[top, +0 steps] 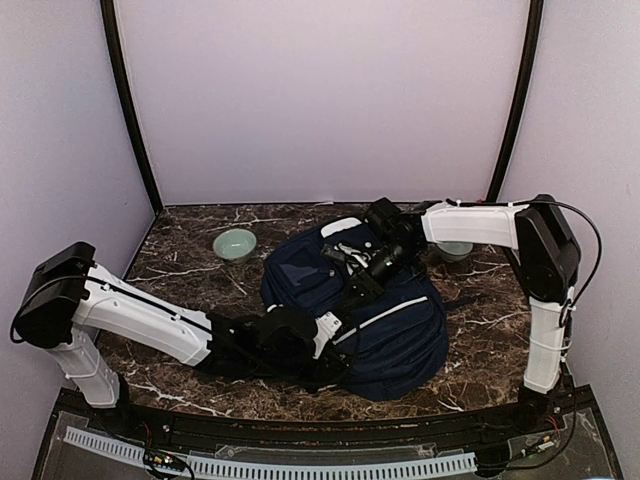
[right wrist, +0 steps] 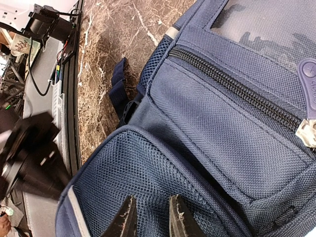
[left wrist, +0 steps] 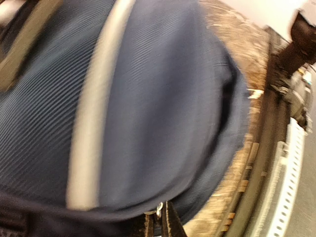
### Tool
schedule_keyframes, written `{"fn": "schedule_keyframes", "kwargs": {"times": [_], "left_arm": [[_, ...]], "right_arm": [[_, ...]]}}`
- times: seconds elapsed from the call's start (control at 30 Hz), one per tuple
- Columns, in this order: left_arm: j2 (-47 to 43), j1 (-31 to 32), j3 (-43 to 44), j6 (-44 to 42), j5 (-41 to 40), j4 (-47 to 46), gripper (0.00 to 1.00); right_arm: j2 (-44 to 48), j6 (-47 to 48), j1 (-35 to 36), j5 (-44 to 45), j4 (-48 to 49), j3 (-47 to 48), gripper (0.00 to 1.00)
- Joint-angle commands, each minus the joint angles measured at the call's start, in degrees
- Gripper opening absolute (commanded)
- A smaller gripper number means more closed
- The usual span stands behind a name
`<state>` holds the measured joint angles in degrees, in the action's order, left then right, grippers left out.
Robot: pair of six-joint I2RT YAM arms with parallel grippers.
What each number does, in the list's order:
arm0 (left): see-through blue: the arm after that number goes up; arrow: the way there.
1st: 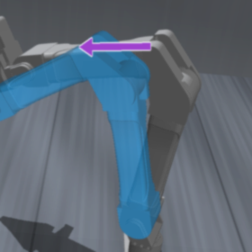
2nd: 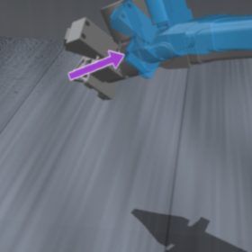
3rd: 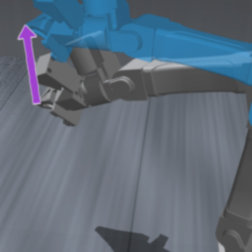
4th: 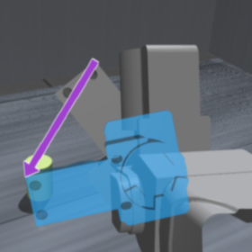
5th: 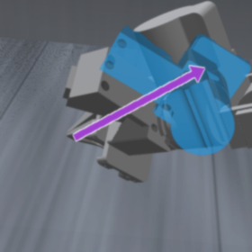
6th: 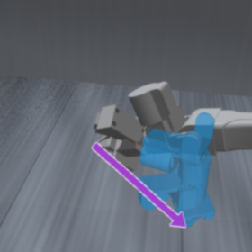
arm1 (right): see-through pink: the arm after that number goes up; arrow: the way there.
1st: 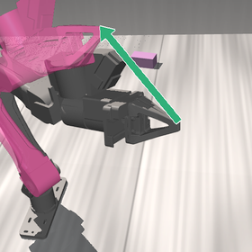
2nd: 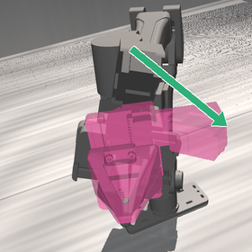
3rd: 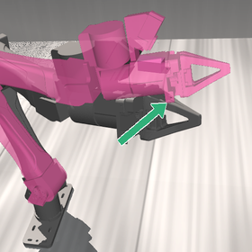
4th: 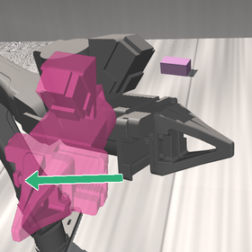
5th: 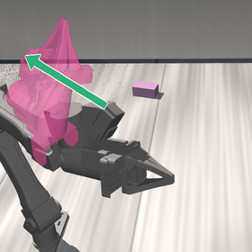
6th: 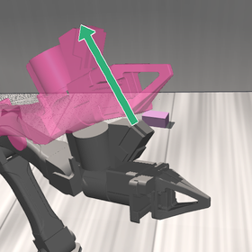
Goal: Pack the student bag
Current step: Zip the upper front pocket of the bag in the student bag, then hold the upper front pocket of the student bag.
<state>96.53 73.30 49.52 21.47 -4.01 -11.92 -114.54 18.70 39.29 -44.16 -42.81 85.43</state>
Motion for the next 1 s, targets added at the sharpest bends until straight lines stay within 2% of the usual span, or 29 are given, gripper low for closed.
{"fn": "schedule_keyframes", "kwargs": {"times": [0.0,0.23,0.53,0.67,0.73,0.97], "left_arm": [[-0.5,2.8,6.9,-6.8,9.8,1.5,0.00],[9.0,3.2,19.6,-12.7,15.5,2.7,0.00],[19.7,3.1,29.6,-15.2,10.1,-4.1,0.00],[18.6,3.4,30.3,-16.7,9.2,-2.3,0.21],[15.7,3.6,28.6,-18.4,9.0,-0.6,0.27],[5.5,3.8,24.5,-27.8,8.8,11.9,0.40]], "right_arm": [[-6.3,-0.9,0.6,10.1,1.0,-2.5,0.24],[-6.9,-0.8,0.6,9.6,0.5,-2.1,0.24],[-1.4,1.4,-0.4,7.9,-2.6,-2.8,0.24],[5.8,3.8,-3.5,7.4,-6.5,-2.8,0.29],[11.4,4.7,-5.2,8.5,-7.9,-3.5,0.34],[30.2,5.4,-10.6,14.1,-5.4,-13.6,0.49]]}}
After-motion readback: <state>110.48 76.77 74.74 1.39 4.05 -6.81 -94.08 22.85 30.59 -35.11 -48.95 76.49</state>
